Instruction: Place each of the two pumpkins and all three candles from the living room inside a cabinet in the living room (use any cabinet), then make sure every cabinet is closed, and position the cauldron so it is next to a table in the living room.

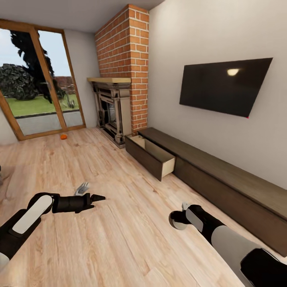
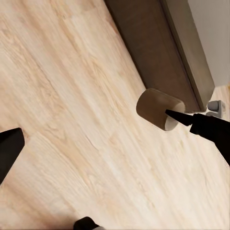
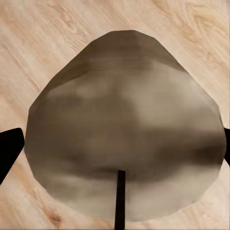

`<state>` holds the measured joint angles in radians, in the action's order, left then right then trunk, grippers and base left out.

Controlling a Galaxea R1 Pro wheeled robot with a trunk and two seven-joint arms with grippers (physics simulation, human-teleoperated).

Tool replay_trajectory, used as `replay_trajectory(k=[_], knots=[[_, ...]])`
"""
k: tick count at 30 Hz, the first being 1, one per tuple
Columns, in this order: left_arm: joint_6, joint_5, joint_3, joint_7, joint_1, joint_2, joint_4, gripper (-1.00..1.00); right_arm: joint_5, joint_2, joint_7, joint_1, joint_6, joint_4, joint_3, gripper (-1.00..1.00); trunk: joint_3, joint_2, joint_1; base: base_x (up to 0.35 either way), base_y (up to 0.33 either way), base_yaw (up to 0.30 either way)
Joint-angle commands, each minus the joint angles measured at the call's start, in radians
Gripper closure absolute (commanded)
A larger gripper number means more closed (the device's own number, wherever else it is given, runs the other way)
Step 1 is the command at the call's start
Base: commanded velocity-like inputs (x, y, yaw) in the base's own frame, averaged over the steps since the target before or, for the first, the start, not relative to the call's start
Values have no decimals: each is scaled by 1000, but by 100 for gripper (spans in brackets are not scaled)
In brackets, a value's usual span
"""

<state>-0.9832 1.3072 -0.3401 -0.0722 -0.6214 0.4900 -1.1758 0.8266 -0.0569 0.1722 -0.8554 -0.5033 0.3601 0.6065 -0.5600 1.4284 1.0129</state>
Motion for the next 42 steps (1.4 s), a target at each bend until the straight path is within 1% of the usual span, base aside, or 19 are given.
replay_trajectory(k=[1, 42], knots=[[-1, -6, -2, -8, -1, 1, 1, -100, 12, -1, 9, -1, -3, 3, 7, 100, -1, 1, 1, 335, 91, 289], [-2, -5, -2, -8, -1, 1, 5, -100, 12, 2, 9, -1, -1, 3, 8, 100, -1, 1, 1, 335, 127, 288]])
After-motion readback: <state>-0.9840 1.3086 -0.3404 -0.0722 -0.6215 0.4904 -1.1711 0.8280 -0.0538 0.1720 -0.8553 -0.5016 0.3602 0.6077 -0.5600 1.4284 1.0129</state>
